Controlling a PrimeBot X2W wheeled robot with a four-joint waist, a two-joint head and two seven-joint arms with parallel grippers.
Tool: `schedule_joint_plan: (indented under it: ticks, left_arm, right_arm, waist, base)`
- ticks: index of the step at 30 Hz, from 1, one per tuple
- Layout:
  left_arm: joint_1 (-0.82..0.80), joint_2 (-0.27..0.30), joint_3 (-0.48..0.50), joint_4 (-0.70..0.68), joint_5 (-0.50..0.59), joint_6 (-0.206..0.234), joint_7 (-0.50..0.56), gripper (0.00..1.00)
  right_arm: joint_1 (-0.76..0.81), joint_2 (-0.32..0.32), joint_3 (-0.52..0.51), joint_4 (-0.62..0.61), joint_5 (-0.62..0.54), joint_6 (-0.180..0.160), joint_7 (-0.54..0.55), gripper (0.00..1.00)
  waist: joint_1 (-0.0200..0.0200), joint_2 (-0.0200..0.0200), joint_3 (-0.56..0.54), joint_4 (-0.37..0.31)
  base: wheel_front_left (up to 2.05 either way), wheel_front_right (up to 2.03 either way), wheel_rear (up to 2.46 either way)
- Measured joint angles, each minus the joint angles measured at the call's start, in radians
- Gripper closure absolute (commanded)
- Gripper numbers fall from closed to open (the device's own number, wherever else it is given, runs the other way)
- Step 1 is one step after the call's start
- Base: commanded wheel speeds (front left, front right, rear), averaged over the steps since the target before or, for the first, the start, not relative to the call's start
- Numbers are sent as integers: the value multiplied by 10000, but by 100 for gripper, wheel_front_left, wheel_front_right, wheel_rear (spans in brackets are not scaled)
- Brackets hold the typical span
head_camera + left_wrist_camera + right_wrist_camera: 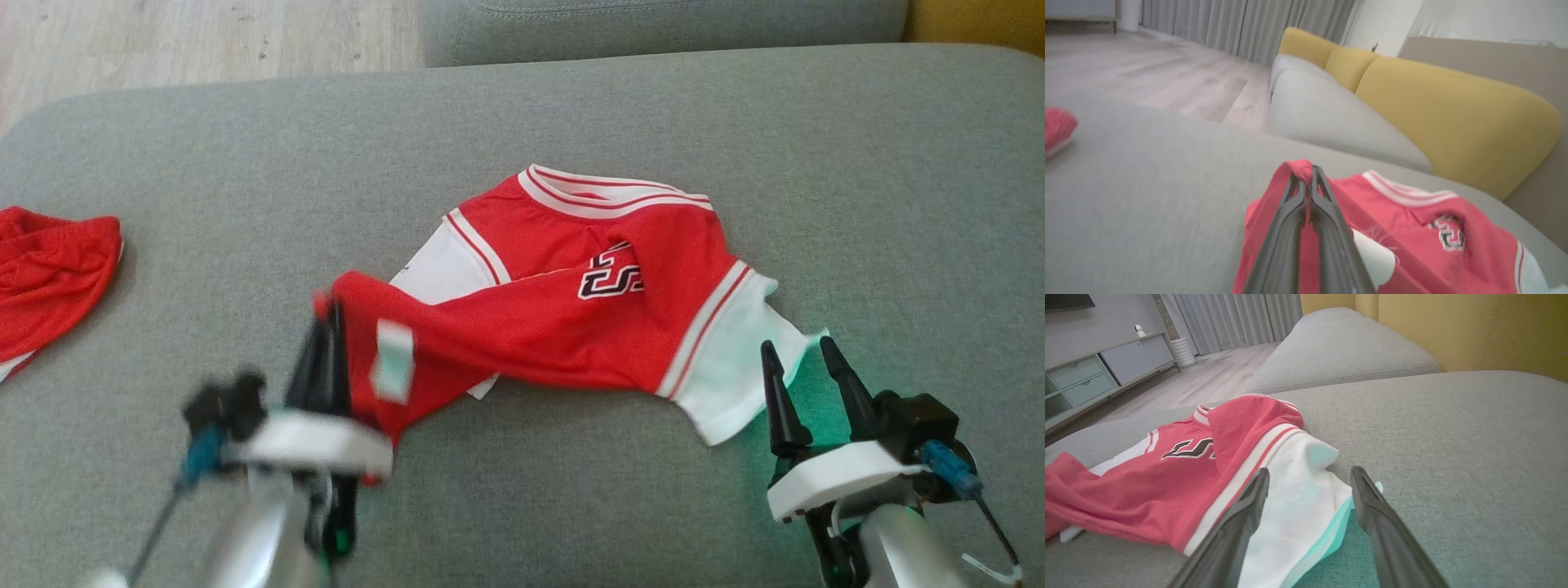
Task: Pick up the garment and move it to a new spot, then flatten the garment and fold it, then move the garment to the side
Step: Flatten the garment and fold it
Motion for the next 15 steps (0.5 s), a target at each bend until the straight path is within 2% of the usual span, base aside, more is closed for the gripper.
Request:
schedule_joint_plan:
  ticks: [7, 15]
  left_arm:
    - [-3193, -17, -42, -174, 696, -88, 0, 100]
    - [-5923, 339, -1041, -435, 146, -163, -4, 100]
  right_arm:
    - [-23, 10, 71, 38, 86, 0, 0, 0]
    - [-33, 67, 69, 121, 240, 0, 0, 0]
  waist:
    - [0, 0, 31, -146]
    - [1, 0, 168, -475]
  base:
    - [0, 0, 0]
    - [0, 0, 0]
